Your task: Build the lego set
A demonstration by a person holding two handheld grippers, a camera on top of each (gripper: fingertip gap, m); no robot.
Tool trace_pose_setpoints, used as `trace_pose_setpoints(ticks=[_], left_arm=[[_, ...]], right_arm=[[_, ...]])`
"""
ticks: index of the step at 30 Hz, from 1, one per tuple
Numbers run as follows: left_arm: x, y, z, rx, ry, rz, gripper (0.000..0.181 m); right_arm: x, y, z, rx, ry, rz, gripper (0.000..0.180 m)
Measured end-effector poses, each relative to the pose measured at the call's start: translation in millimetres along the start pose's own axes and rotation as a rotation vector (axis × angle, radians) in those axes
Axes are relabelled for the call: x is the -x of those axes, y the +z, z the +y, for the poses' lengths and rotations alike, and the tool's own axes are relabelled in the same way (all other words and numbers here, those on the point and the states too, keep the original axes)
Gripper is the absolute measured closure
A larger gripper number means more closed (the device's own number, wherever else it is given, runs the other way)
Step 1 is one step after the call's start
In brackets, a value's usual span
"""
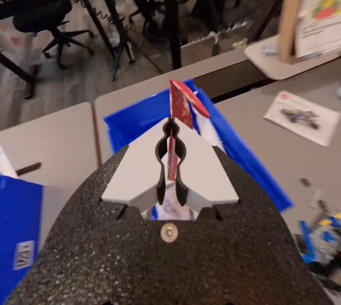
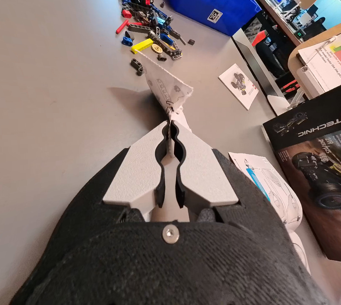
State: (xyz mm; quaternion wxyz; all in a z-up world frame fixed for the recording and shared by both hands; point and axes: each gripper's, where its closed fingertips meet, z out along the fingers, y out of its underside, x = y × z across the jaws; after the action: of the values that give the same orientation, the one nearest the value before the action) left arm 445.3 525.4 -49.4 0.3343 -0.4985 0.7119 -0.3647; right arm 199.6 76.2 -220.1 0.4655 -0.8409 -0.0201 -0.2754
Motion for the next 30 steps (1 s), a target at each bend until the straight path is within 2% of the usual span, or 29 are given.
trace_pose_setpoints(ticks=[1, 4, 7, 9, 13, 17, 19, 20, 22, 26, 28, 30], left_arm=[[12, 15, 1, 0.048, 0.042, -0.018, 0.181], [45, 58, 19, 0.219, 0.113, -0.084, 0.181], [68, 87, 43, 0.347, 0.044, -0.118, 0.181], [75, 101, 66, 0.44, -0.028, -0.108, 0.181], [88, 112, 97, 0.532, -0.02, -0.141, 0.181], [100, 106, 96, 0.482, -0.03, -0.216, 0.169], [102, 96, 87, 0.434, -0.031, -0.239, 0.162], [102, 89, 80, 0.408, -0.031, -0.239, 0.151], [101, 69, 64, 0.346, -0.02, -0.26, 0.147], [61, 22, 23, 0.17, -0.01, -0.203, 0.143], [-8, -3, 4, 0.065, 0.021, -0.033, 0.143], [-104, -29, 7, 0.012, 0.084, 0.203, 0.142]], right_arm=[[-1, 0, 0, 0.003, 0.006, -0.001, 0.18], [-3, 2, 2, 0.015, 0.031, -0.01, 0.18], [-5, 3, 3, 0.018, 0.069, -0.023, 0.18], [-8, 2, 2, 0.007, 0.11, -0.033, 0.18], [-13, 1, -2, -0.019, 0.181, -0.056, 0.18], [-11, 3, -2, -0.002, 0.173, -0.073, 0.18], [-10, 5, -3, -0.005, 0.178, -0.08, 0.18], [-9, 5, -3, -0.01, 0.183, -0.084, 0.18], [-10, 6, -5, -0.02, 0.199, -0.086, 0.18], [-12, 7, -11, -0.044, 0.218, -0.097, 0.18], [-13, 7, -16, -0.062, 0.217, -0.103, 0.18], [-13, 9, -19, -0.063, 0.222, -0.114, 0.18]])
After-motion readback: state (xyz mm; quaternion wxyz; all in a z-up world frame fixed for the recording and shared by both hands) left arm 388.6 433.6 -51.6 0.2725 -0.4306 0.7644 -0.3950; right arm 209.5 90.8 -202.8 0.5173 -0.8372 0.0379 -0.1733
